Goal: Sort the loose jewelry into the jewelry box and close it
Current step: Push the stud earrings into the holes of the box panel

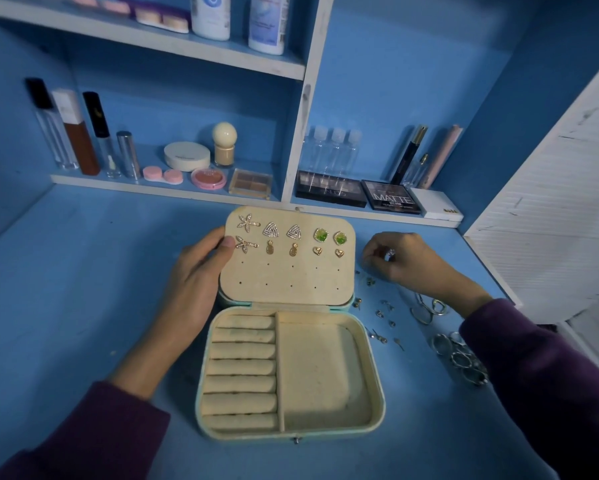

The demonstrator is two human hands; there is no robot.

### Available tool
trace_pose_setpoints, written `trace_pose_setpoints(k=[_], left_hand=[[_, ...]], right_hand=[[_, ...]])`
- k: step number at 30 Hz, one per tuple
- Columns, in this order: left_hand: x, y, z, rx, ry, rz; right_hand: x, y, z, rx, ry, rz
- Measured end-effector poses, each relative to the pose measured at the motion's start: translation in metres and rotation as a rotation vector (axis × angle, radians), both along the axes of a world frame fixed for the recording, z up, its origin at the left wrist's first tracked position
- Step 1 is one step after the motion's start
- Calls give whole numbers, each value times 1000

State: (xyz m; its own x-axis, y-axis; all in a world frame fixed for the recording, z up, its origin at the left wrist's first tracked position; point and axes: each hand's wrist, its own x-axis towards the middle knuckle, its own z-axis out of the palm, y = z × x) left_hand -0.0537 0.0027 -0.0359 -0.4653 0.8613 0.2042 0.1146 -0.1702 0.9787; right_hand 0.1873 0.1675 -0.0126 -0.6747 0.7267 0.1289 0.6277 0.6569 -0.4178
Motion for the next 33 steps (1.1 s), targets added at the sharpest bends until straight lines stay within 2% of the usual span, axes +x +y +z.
trace_pose_setpoints(k=[3, 5, 7, 10, 13, 14, 15, 18, 22, 26, 30, 33], left_hand=[[0, 0, 0, -3, 5, 10], [1, -2, 2, -4, 19, 16], [3, -3, 5, -2, 12, 10], [3, -6, 6, -46, 33, 36], [9, -15, 11, -39, 278, 198], [16, -19, 16, 4, 324, 260], [25, -25, 21, 44, 290, 277], [55, -38, 34, 82, 0, 208], [76, -41, 36, 32, -122, 204], [99, -49, 42, 69, -232, 202], [118, -40, 48, -163, -816, -153], [118, -24, 50, -298, -1161, -264]], right_hand=[[-13, -13, 18, -223, 406, -79], [-23, -22, 33, -342, 559, -43], [-32, -29, 44, -404, 569, 20], [-38, -34, 48, -353, 472, 63], [-34, -37, 50, -297, 425, 65], [-32, -39, 52, -277, 416, 66], [-30, -41, 54, -260, 409, 67], [-26, -51, 62, -221, 407, 98], [-22, -67, 66, -139, 377, 117], [-18, -75, 68, -114, 358, 133], [-18, -77, 68, -74, 343, 145], [-16, -80, 69, -56, 338, 151]])
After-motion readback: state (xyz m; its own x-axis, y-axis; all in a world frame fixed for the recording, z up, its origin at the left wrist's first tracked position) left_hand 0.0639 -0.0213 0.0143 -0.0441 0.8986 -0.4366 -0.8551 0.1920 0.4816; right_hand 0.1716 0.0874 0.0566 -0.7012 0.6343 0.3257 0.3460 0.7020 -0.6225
